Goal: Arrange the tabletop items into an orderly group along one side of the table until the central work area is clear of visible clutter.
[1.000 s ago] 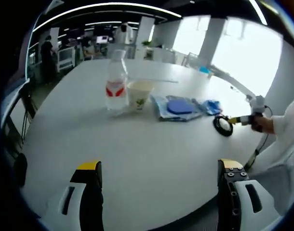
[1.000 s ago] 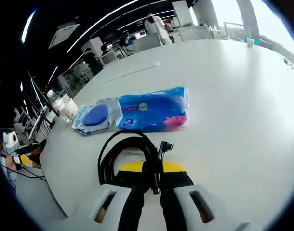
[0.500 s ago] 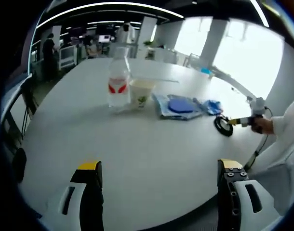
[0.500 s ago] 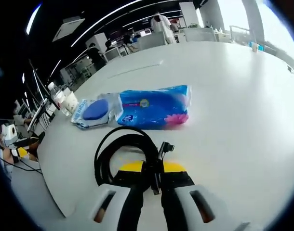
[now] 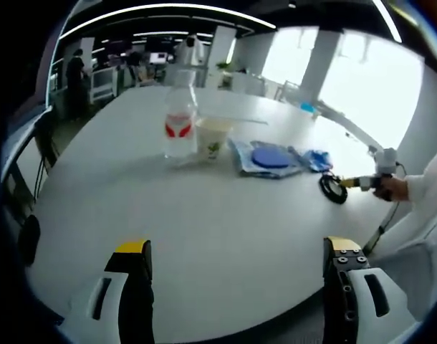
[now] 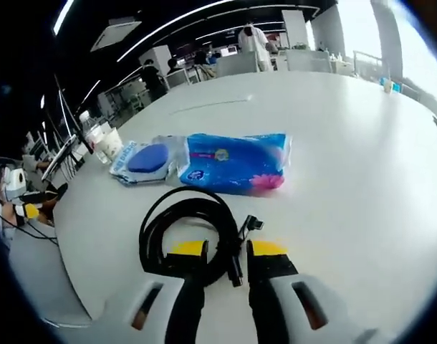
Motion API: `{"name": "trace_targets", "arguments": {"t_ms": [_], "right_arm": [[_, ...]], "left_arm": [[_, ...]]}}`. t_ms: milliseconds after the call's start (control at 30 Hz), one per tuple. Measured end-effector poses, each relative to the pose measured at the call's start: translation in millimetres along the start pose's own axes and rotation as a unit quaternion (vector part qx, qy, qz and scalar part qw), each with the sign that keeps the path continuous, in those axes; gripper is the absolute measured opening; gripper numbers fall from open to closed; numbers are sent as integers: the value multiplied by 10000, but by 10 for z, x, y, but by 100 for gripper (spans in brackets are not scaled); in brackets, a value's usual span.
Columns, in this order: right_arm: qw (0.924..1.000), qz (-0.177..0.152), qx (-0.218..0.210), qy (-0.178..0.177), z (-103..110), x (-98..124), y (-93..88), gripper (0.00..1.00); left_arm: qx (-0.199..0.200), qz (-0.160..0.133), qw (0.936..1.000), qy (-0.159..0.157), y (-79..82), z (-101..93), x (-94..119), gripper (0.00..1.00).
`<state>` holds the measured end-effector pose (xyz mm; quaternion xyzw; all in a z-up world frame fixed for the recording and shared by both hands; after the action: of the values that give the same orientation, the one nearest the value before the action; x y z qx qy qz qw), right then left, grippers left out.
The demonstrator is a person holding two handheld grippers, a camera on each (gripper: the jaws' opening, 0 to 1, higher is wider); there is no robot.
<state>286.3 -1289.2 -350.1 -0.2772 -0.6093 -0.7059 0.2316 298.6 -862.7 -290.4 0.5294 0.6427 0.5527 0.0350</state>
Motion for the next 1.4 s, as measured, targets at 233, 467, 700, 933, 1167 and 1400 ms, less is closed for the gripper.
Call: {"name": "trace_targets", "arguments": {"t_ms": [233,467,700,933,1167,1400], "right_arm": [[9989,-442,84,100,57,79,158,45],[9979,-567,143,290,171,196,260,65],[9958,-697,392,444,336,474,333,73],[9953,-795,432,353,406,828,283,78],[9964,-781,270,177,460,1087,182,79],[9970,-752,159,75,519,1226,44,80]], "left_arm": [[-11,-65,10000,7,37,24,19,96],[-19,-185,9998,39,103,120,78,96],[-121,-291,9995,-56,167,192,163,96],[-345,-199,9988,-282,198,269,246,96],[-429,-141,9974,-559,215,297,248,96],[-505,-14,9964,-683,201,287,240,96]]}}
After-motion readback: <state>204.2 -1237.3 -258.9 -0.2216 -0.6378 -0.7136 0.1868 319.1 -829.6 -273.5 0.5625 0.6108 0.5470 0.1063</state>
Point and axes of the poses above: the point that each gripper's makers call its tool centre point, and the gripper's own axes: x roughly backward along the fingers, z roughly to its left, y roughly out of its top, the point moved 2 cm from there along x, roughly backward along the fingers, and after that the axes turned 13 degrees about -y, right-handed, at the moved point
